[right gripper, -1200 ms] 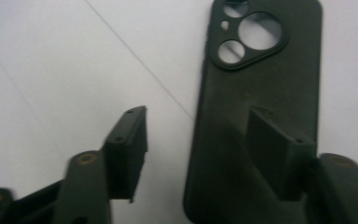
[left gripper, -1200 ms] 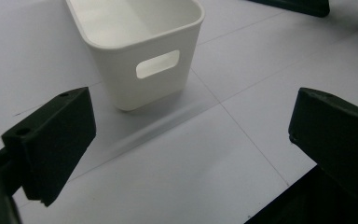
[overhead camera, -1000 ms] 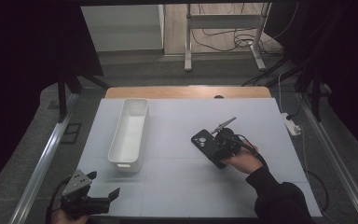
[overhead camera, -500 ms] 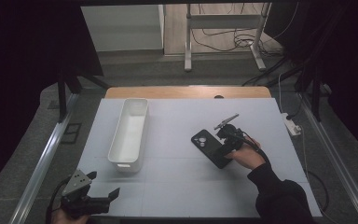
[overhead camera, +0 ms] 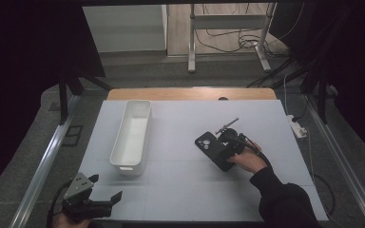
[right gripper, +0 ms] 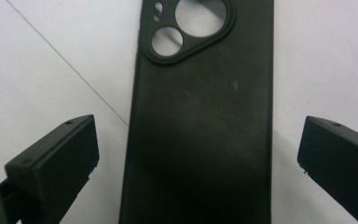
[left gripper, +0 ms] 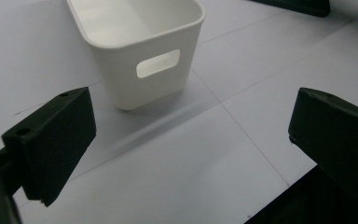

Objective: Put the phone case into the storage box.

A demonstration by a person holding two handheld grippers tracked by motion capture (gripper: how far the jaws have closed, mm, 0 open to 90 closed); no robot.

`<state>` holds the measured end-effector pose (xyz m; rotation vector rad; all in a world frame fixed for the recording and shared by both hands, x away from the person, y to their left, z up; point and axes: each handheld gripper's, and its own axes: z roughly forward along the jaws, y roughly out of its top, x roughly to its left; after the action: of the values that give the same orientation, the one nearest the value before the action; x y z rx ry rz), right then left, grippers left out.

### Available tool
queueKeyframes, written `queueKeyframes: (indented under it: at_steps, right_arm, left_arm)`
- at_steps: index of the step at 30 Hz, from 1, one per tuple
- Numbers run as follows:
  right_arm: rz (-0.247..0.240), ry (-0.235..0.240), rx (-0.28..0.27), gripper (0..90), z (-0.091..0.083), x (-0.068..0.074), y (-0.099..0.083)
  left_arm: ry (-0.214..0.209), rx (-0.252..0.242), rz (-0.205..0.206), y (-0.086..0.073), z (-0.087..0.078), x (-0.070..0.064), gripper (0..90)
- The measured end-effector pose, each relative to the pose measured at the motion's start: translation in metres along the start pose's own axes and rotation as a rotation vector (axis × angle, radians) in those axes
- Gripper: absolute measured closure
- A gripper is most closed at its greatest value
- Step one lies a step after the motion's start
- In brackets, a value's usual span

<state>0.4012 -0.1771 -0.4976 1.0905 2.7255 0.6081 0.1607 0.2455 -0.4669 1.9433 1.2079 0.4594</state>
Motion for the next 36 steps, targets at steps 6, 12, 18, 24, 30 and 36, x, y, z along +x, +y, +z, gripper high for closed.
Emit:
queueKeyframes:
  at_steps: [6,12,18,24,30,36]
  right_arm:
    - [-0.007,-0.003,0.026,0.0,0.01,0.001,-0.003]
    - [-0.034,-0.045,0.051,0.0,0.017,0.004,-0.005]
    - [-0.032,-0.046,0.049,0.0,0.017,0.005,-0.006]
    - [-0.019,-0.051,0.055,9.4,0.013,0.006,-0.006]
    - [-0.02,-0.048,0.057,13.7,0.01,0.004,-0.006]
    - [-0.026,-0.044,0.045,14.4,0.009,0.004,-0.008]
  left_arm:
    - [0.0,0.0,0.001,0.0,0.0,0.0,1.4]
    - [0.001,0.0,0.003,0.0,0.0,0.0,1.4]
    - [0.002,0.0,0.005,0.0,0.0,-0.001,1.3]
    - [0.008,-0.004,0.011,0.0,-0.001,-0.001,0.4]
    - [0.004,0.002,0.024,0.0,0.0,-0.003,0.5]
    - [-0.005,0.006,0.034,0.001,0.0,-0.003,0.8]
